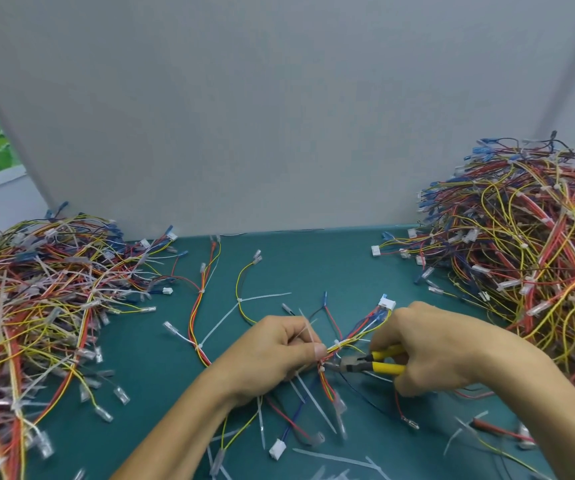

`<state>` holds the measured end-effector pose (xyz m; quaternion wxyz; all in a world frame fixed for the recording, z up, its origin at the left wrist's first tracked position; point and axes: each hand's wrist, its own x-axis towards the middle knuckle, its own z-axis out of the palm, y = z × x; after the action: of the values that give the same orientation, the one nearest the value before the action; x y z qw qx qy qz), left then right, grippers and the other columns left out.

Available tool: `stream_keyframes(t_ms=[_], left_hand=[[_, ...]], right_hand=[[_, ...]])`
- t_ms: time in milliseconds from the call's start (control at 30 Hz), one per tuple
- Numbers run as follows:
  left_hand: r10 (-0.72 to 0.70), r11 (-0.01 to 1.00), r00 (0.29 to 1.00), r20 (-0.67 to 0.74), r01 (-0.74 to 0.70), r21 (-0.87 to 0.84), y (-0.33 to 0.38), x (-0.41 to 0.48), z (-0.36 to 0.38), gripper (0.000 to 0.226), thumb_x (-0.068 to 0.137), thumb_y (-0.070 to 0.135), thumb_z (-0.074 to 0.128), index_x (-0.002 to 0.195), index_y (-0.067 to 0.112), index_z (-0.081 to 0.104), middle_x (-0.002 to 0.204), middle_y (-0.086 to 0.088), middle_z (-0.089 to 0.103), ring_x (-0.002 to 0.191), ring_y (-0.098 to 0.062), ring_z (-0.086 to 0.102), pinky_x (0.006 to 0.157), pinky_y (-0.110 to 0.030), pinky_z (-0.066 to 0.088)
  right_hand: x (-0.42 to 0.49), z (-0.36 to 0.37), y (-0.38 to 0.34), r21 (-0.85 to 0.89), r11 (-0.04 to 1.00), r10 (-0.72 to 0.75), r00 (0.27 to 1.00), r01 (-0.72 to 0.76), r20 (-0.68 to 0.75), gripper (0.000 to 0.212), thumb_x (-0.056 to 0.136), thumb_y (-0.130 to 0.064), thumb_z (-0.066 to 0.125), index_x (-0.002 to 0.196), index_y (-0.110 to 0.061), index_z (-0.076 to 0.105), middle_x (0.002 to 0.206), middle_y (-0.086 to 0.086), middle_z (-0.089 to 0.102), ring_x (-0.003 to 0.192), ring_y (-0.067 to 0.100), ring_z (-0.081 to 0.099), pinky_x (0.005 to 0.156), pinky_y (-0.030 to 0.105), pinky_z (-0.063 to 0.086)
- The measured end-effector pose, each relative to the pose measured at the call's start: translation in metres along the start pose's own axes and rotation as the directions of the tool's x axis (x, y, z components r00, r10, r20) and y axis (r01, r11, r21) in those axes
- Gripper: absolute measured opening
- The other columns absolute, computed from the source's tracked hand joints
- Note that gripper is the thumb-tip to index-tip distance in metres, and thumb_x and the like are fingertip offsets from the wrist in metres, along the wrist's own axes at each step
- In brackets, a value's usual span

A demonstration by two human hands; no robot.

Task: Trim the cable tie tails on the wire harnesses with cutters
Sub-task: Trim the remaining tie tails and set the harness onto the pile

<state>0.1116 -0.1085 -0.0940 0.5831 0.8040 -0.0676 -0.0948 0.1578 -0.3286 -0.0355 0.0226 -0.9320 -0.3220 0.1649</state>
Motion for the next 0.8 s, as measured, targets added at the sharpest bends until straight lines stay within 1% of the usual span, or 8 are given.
stream_keyframes(t_ms=[133,233,300,400,500,600,700,800], left_hand=[[-0.002,1.0,1.0,-0.001,0.002,-0.002,0.0,0.0,0.0,0.02,0.09,0.015,0.065,0.071,0.017,0.058,0.048,0.008,0.04,0.044,-0.009,0.032,0.044,-0.019,0.026],[-0.003,1.0,1.0,-0.004,0.003,0.002,0.0,0.0,0.001,0.018,0.086,0.022,0.067,0.07,0.018,0.058,0.048,0.007,0.04,0.044,-0.01,0.031,0.045,-0.021,0.026],[-0.004,1.0,1.0,-0.002,0.004,0.008,0.0,0.0,0.001,0.02,0.087,0.02,0.066,0.07,0.018,0.057,0.049,0.006,0.039,0.044,-0.01,0.031,0.045,-0.021,0.025],[-0.01,1.0,1.0,-0.007,0.01,0.009,0.0,0.001,0.0,0.021,0.089,0.016,0.066,0.07,0.018,0.057,0.049,0.006,0.038,0.044,-0.01,0.03,0.045,-0.022,0.025],[-0.006,1.0,1.0,-0.011,0.006,0.023,-0.001,0.001,0.0,0.019,0.086,0.023,0.067,0.07,0.018,0.057,0.049,0.006,0.039,0.045,-0.01,0.031,0.046,-0.025,0.024],[-0.004,0.999,1.0,-0.016,0.005,0.037,-0.002,0.001,0.0,0.02,0.086,0.022,0.068,0.07,0.018,0.058,0.049,0.006,0.04,0.046,-0.011,0.032,0.048,-0.027,0.024],[-0.002,0.999,1.0,-0.028,0.003,0.036,-0.002,0.001,0.0,0.018,0.08,0.029,0.069,0.069,0.02,0.059,0.049,0.006,0.04,0.047,-0.012,0.031,0.049,-0.028,0.023],[-0.008,1.0,0.999,-0.043,0.009,0.02,-0.002,0.002,0.0,0.019,0.082,0.026,0.069,0.069,0.018,0.058,0.048,0.008,0.039,0.046,-0.011,0.03,0.048,-0.027,0.023]], right_hand=[[0.0,0.001,-0.001,-0.021,1.0,0.005,1.0,-0.005,-0.007,0.017,0.069,-0.036,0.063,0.083,-0.027,0.062,0.064,-0.002,0.05,0.061,0.011,0.046,0.053,0.027,0.04],[0.001,0.003,-0.004,-0.031,1.0,-0.001,1.0,0.001,-0.001,0.01,0.069,-0.034,0.064,0.07,-0.028,0.056,0.064,-0.003,0.047,0.062,0.016,0.046,0.054,0.031,0.039],[0.001,0.003,-0.006,-0.037,0.999,-0.004,1.0,0.004,0.005,0.016,0.069,-0.033,0.064,0.062,-0.028,0.05,0.062,-0.002,0.045,0.063,0.019,0.046,0.054,0.031,0.038],[0.0,0.002,-0.007,-0.043,0.999,0.003,1.0,-0.003,-0.002,0.018,0.069,-0.032,0.064,0.059,-0.028,0.05,0.06,-0.002,0.044,0.06,0.019,0.044,0.052,0.03,0.036],[-0.001,0.001,-0.009,-0.045,0.999,0.007,1.0,-0.007,-0.003,0.017,0.069,-0.034,0.065,0.058,-0.03,0.052,0.06,-0.002,0.043,0.056,0.014,0.042,0.051,0.029,0.034],[-0.003,0.001,-0.011,-0.034,0.999,0.006,1.0,-0.006,0.003,0.016,0.069,-0.036,0.064,0.056,-0.04,0.055,0.063,-0.005,0.042,0.057,0.011,0.042,0.05,0.028,0.034],[-0.003,0.0,-0.014,-0.026,1.0,0.003,1.0,-0.002,0.01,0.021,0.069,-0.037,0.064,0.055,-0.049,0.054,0.065,-0.007,0.041,0.059,0.013,0.044,0.05,0.027,0.034],[-0.004,0.0,-0.014,-0.029,1.0,0.002,1.0,-0.002,0.006,0.02,0.07,-0.036,0.064,0.055,-0.044,0.054,0.067,-0.008,0.041,0.062,0.014,0.046,0.05,0.027,0.034]])
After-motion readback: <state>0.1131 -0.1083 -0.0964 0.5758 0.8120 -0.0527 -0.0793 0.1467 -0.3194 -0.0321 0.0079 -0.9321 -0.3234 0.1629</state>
